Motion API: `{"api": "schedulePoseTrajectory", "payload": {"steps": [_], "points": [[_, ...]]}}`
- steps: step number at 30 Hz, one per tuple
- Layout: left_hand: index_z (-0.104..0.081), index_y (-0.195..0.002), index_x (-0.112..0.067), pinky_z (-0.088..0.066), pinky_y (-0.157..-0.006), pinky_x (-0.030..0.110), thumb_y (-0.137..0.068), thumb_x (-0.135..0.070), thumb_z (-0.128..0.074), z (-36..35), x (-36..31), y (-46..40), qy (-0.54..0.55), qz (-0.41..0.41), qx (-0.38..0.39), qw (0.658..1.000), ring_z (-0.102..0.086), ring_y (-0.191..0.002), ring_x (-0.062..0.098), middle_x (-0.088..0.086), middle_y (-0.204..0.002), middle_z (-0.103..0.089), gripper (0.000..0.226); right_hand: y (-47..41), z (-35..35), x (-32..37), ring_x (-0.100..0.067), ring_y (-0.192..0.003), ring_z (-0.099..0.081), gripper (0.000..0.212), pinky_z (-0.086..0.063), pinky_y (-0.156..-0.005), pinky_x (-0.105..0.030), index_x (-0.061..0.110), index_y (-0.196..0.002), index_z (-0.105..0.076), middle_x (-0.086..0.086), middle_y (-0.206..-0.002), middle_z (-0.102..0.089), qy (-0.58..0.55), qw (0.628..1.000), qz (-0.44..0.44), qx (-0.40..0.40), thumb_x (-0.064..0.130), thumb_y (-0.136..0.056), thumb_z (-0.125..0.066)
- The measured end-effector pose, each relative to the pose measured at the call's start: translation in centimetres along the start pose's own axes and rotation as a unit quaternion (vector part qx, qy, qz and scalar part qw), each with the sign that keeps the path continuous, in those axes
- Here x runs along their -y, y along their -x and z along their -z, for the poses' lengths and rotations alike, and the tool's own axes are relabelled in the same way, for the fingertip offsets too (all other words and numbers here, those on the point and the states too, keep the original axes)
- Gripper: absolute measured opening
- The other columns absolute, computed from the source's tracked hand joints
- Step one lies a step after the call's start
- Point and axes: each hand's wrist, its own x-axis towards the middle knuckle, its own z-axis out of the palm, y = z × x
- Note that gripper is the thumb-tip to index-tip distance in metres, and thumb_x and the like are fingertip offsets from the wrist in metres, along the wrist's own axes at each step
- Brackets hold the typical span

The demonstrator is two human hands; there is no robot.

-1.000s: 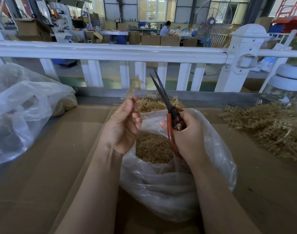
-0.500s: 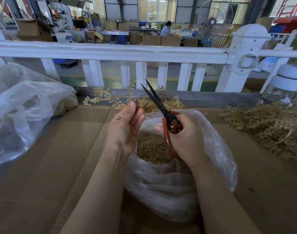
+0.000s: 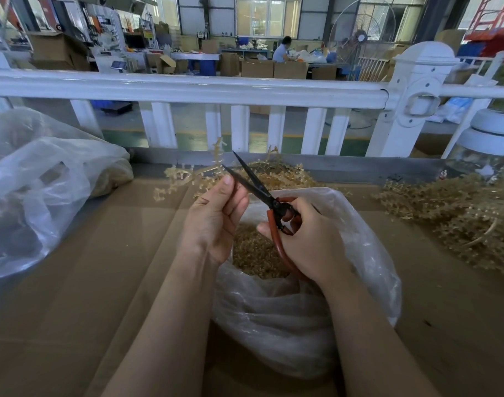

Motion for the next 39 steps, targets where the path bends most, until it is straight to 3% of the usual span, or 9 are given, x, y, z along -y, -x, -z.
{"api": "schedulePoseTrajectory", "payload": {"steps": [7, 13, 20, 24, 30, 39], "points": [[-0.069, -0.098, -0.007, -0.058, -0.074, 0.017, -0.076, -0.009, -0.063, 0.15, 0.01, -0.24, -0.029, -0.011, 0.047, 0.998, -0.071, -0.078, 0.007, 0.001, -0.087, -0.076, 0.023, -0.09, 0.10, 0.03, 0.003, -0.074, -0.058, 0.055, -0.049, -0.061, -0.020, 0.029, -0.091, -0.051, 0.020, -0.082, -0.059, 0.016, 1.000, 0.016, -0.007, 0.079, -0.070, -0.060], [-0.071, -0.088, -0.006, -0.057, -0.066, 0.017, -0.072, -0.004, -0.065, 0.52, -0.25, -0.20, -0.072, -0.032, 0.034, 0.996, -0.068, -0.069, 0.009, 0.003, -0.079, -0.073, 0.018, -0.04, 0.11, 0.10, 0.003, -0.073, -0.056, 0.054, -0.044, -0.060, -0.013, 0.029, -0.092, -0.052, 0.020, -0.084, -0.059, 0.033, 0.998, 0.042, -0.021, 0.079, -0.071, -0.060], [-0.068, -0.088, -0.006, -0.056, -0.067, 0.018, -0.079, 0.001, -0.063, 0.75, -0.17, -0.09, -0.147, -0.091, 0.045, 0.984, -0.067, -0.067, 0.009, 0.000, -0.073, -0.072, 0.012, 0.19, 0.21, 0.29, 0.004, -0.064, -0.052, 0.054, -0.037, -0.056, -0.008, 0.030, -0.086, -0.050, 0.018, -0.077, -0.060, 0.051, 0.996, 0.063, -0.048, 0.081, -0.070, -0.058], [-0.068, -0.087, -0.007, -0.057, -0.069, 0.018, -0.090, 0.009, -0.057, 0.83, -0.13, -0.11, -0.176, -0.106, 0.040, 0.978, -0.067, -0.066, 0.008, -0.002, -0.071, -0.072, 0.020, 0.11, 0.11, 0.36, -0.002, -0.063, -0.055, 0.058, -0.044, -0.055, -0.014, 0.027, -0.083, -0.054, 0.017, -0.072, -0.060, 0.068, 0.992, 0.074, -0.075, 0.084, -0.070, -0.056], [-0.068, -0.090, -0.007, -0.055, -0.069, 0.018, -0.090, 0.009, -0.056, 0.58, -0.16, -0.03, -0.178, -0.106, 0.041, 0.977, -0.067, -0.066, 0.007, -0.002, -0.071, -0.072, 0.020, 0.22, 0.18, 0.37, -0.002, -0.060, -0.055, 0.064, -0.049, -0.055, -0.019, 0.024, -0.080, -0.056, 0.017, -0.068, -0.058, 0.062, 0.989, 0.095, -0.093, 0.087, -0.071, -0.047], [-0.069, -0.091, -0.005, -0.057, -0.069, 0.019, -0.087, 0.008, -0.060, 0.97, -0.34, -0.16, -0.181, -0.108, 0.040, 0.977, -0.068, -0.067, 0.009, 0.000, -0.073, -0.073, 0.016, 0.16, 0.33, 0.35, -0.005, -0.057, -0.058, 0.060, -0.051, -0.053, -0.024, 0.024, -0.077, -0.054, 0.014, -0.065, -0.059, 0.059, 0.989, 0.102, -0.092, 0.084, -0.072, -0.052]]}}
